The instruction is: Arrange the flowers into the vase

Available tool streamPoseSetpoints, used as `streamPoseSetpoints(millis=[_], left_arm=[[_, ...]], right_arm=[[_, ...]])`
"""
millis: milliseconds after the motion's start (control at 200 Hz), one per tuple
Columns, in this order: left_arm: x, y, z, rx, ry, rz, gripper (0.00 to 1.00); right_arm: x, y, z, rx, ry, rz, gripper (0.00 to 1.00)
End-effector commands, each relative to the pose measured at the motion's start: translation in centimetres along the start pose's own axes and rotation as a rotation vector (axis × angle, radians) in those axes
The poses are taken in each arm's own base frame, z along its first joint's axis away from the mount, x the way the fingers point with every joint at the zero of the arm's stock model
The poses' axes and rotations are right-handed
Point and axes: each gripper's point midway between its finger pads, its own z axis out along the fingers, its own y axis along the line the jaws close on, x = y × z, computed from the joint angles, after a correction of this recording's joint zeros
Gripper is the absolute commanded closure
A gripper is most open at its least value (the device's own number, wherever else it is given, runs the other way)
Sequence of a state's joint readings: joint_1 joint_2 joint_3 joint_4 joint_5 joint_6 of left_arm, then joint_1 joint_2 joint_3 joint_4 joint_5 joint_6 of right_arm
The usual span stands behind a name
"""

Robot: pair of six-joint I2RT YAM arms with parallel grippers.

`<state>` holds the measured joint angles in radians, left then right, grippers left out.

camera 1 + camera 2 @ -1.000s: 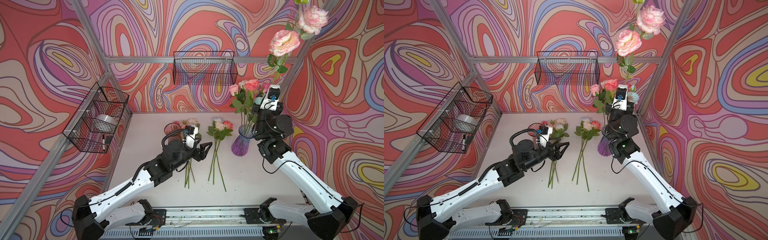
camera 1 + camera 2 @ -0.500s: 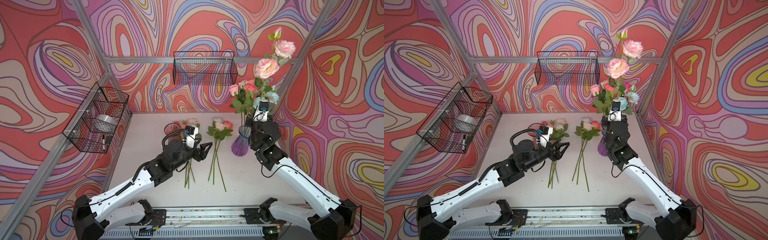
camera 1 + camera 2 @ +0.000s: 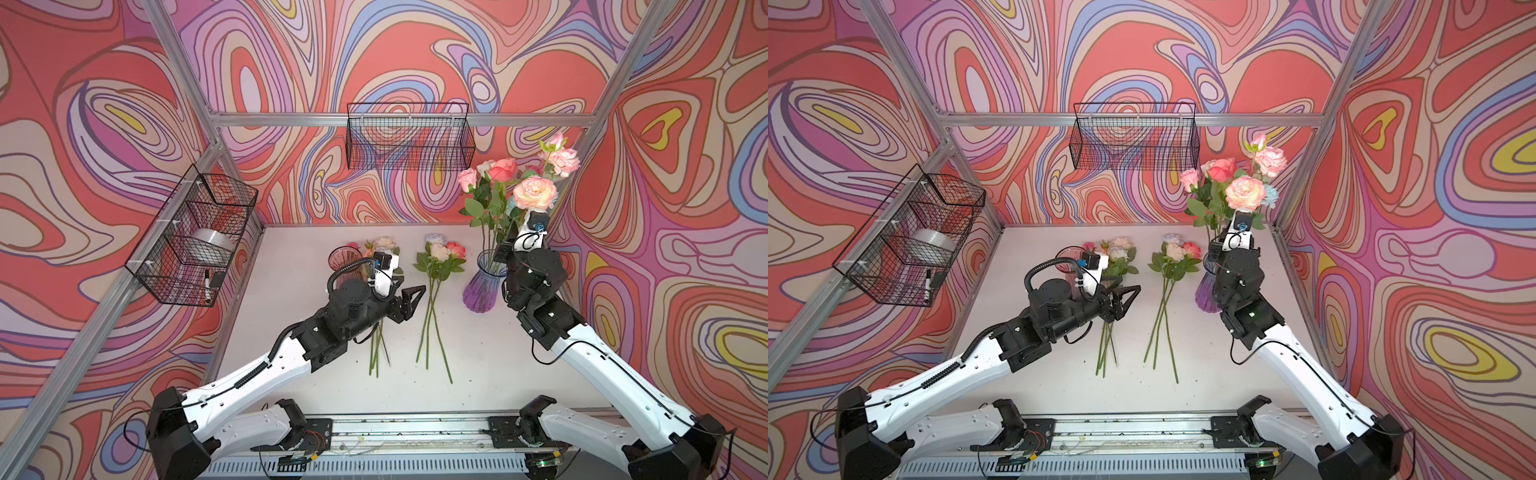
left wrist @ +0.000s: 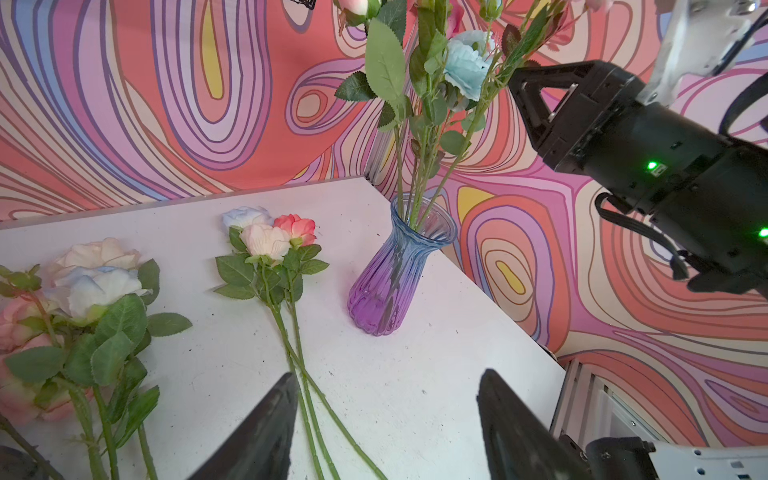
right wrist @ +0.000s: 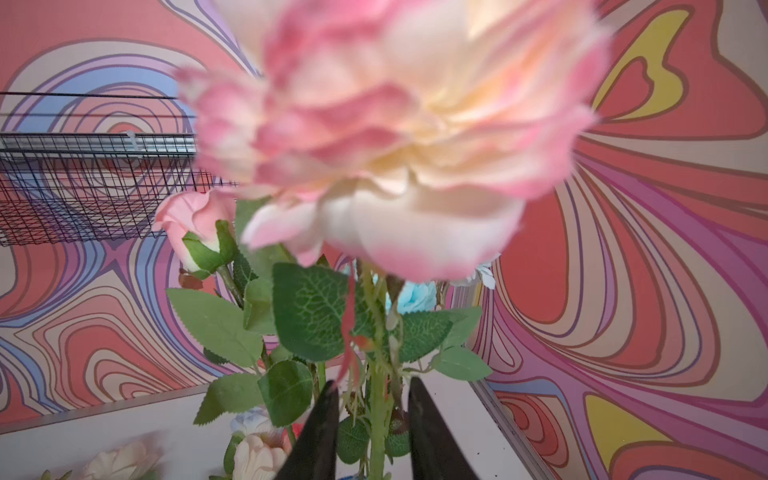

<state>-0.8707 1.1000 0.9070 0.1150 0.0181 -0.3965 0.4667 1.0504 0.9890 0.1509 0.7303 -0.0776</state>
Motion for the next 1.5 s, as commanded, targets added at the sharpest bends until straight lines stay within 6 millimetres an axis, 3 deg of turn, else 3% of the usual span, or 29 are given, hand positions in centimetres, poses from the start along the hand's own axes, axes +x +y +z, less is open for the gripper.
streamPoseSetpoints(millis=[0,896,1497], left_arm=[[0.5,0.0,0.1,0.003,0.013,-0.005,0.31],[0.8,0.2,0.5,-0.004,0.028,-0.005,0.31],[1.0,0.2,0.6,-0.007,0.033,-0.006,0.31]], right_arm=[[0.5,-0.3,0.0,0.015,0.027,0.02,0.7],[3.9,0.0,-0.1,0.033,0.271,0.052,0.54],[2.8,2.4,-0.1,-0.1,0.302,0.044,0.51]])
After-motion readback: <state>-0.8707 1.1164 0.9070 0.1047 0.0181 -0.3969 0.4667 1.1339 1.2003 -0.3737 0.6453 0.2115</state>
